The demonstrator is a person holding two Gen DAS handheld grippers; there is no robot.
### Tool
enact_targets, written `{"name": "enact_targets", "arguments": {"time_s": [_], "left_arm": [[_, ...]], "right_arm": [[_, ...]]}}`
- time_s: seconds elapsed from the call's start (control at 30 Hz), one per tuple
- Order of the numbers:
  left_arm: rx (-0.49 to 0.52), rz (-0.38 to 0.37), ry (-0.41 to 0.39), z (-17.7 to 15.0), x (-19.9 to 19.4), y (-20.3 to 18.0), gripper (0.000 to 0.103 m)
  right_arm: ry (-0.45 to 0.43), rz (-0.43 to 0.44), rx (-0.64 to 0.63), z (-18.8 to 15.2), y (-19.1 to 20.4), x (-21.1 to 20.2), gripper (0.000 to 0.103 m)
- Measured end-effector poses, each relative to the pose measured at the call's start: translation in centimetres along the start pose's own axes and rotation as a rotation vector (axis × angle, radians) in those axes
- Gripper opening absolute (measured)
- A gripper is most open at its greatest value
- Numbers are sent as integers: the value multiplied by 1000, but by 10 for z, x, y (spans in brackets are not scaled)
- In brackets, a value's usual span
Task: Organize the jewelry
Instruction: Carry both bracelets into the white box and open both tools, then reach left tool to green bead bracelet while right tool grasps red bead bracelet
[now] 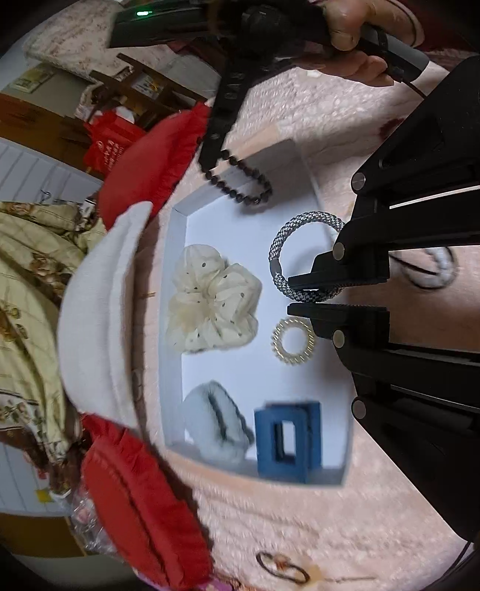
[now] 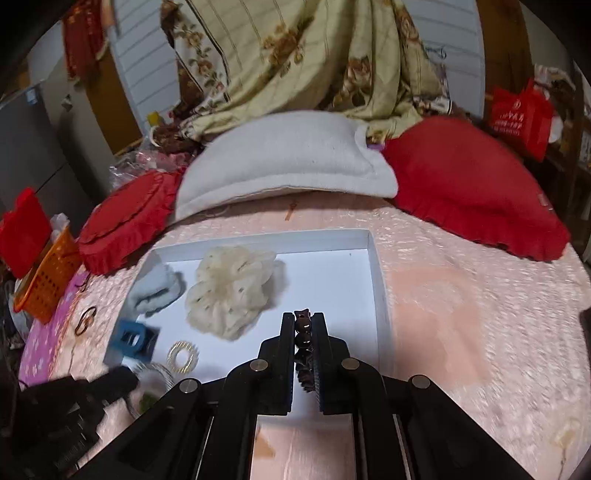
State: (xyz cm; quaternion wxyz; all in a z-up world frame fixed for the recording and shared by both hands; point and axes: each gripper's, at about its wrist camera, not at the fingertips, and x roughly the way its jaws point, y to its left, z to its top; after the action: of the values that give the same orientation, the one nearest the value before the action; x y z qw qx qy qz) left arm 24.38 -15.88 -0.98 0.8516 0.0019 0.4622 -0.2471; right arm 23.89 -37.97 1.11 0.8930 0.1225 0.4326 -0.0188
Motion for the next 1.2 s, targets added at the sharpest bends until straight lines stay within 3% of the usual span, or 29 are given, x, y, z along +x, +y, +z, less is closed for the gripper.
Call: {"name": "enact_targets", "arguments": {"time_s": [0.3,0.47,0.53,0.57,0.6,0.8,0.9,1.03,1.2], "left_arm": [[-20,22,62,19,58,-4,6],[-22,-23,98,17,65,-6,15],[-21,-34,93,15,60,-7,22],[-20,-39,87,14,56,-8,25],[-21,-44,76,14,49,-8,26],[-44,-62,4,12,-4,-1,27],[-55,-13,-58,-2,-43,18,27],[-78,65,-78,-30,-67,47,28],[-109,111,-17,-59,-49,71,28]], "right_arm": [[57,-8,74,28,-25,62,8],[98,-29,105,25,-38,77,8],[96,-42,87,23,-39,74,21],[82,-43,84,22,-40,70,38],[59,-47,85,22,-41,64,43],[9,-28,96,14,-46,24,43],[-12,-1,61,-6,-42,-8,43],[10,50,6,-56,-33,-41,43],[93,83,-27,-113,-20,-46,43]]}}
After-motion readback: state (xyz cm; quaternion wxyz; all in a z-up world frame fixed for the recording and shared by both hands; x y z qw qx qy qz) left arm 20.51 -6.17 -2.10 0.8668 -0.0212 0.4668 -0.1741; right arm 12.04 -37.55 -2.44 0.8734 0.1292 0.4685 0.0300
